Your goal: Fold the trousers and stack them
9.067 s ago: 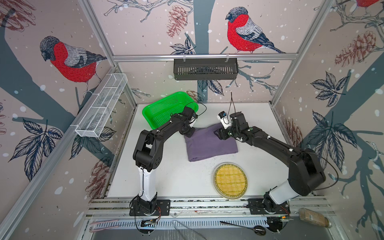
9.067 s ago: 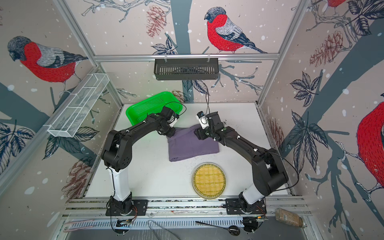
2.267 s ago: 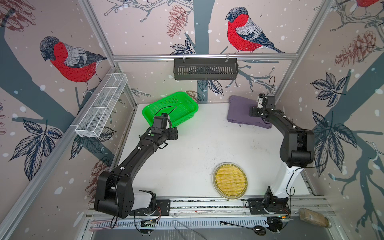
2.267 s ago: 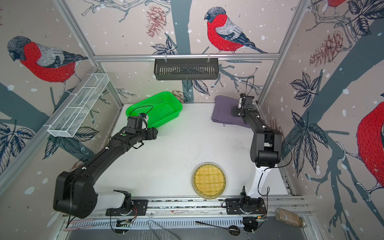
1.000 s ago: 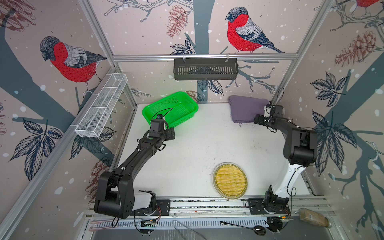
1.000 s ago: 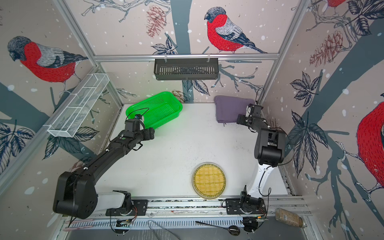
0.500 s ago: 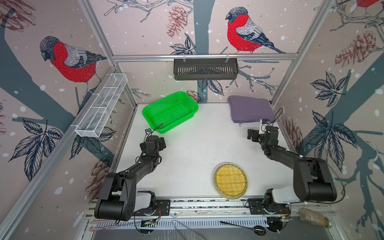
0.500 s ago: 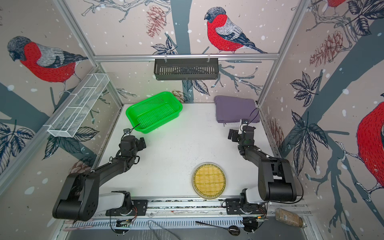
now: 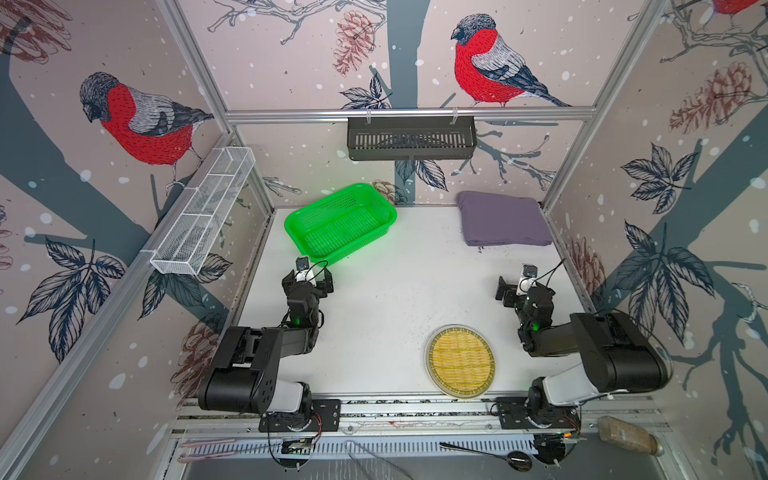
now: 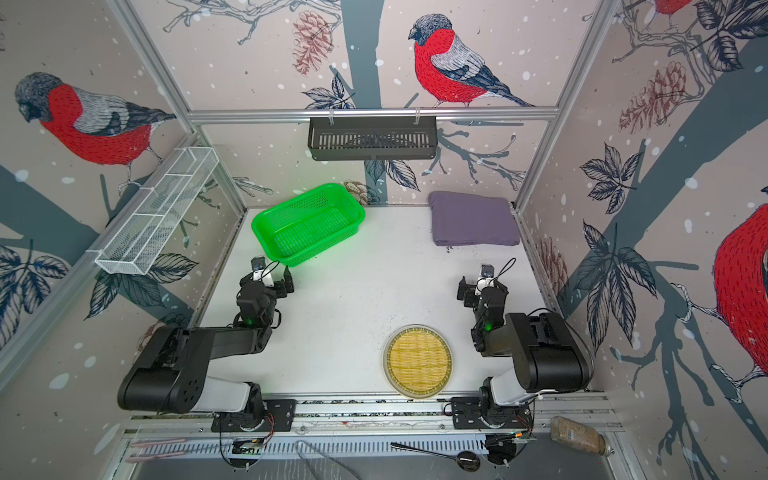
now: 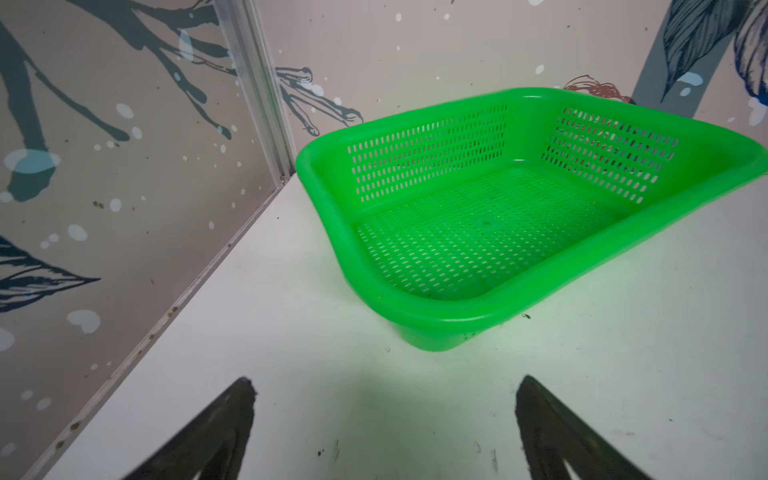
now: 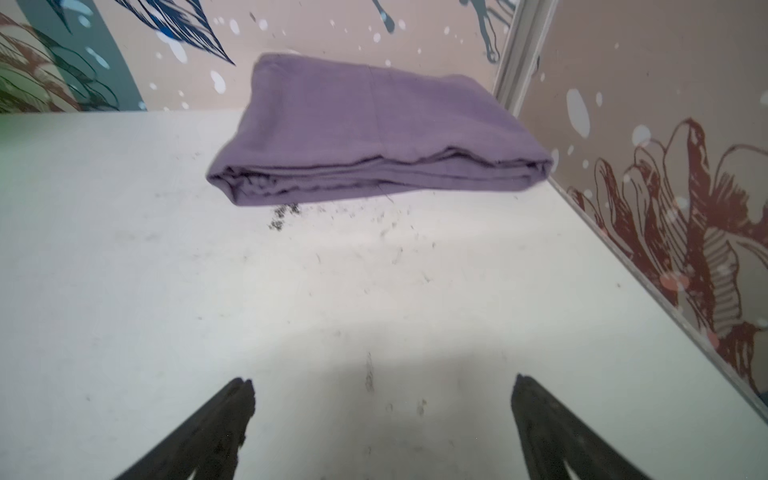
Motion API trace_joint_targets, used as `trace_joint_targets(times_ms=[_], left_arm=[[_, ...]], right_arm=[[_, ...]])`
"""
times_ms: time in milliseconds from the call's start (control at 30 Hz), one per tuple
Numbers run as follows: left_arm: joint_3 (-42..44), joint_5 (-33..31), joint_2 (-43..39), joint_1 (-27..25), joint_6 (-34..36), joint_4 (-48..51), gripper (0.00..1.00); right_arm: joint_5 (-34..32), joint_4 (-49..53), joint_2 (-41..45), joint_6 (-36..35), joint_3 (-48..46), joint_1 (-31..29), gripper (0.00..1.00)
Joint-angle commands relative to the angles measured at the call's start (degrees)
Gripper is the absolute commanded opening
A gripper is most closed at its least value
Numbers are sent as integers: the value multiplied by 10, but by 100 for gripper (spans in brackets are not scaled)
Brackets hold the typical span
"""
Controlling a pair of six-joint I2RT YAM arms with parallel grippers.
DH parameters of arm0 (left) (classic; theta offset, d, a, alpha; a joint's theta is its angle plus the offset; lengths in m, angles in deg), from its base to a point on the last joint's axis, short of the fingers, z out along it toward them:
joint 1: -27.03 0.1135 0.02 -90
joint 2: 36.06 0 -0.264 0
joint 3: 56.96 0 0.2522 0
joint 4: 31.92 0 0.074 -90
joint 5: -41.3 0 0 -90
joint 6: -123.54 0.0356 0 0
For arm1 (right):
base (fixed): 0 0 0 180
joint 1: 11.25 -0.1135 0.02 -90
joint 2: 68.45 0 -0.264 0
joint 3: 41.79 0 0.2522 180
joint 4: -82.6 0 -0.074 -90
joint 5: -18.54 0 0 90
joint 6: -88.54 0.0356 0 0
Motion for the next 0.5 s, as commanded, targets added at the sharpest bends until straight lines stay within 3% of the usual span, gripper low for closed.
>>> trace_joint_targets(times_ms=[0, 67, 467], left_arm=[[18, 34, 21, 4, 13, -113, 97], [23, 26, 17, 6, 3, -113, 97], [25, 27, 8, 6, 5, -113, 97]], right_arm=[[-60, -78, -9, 8, 7, -2, 99], [-70, -37, 2, 18, 19, -1, 99], [-43, -34, 1, 21, 22, 12, 100]])
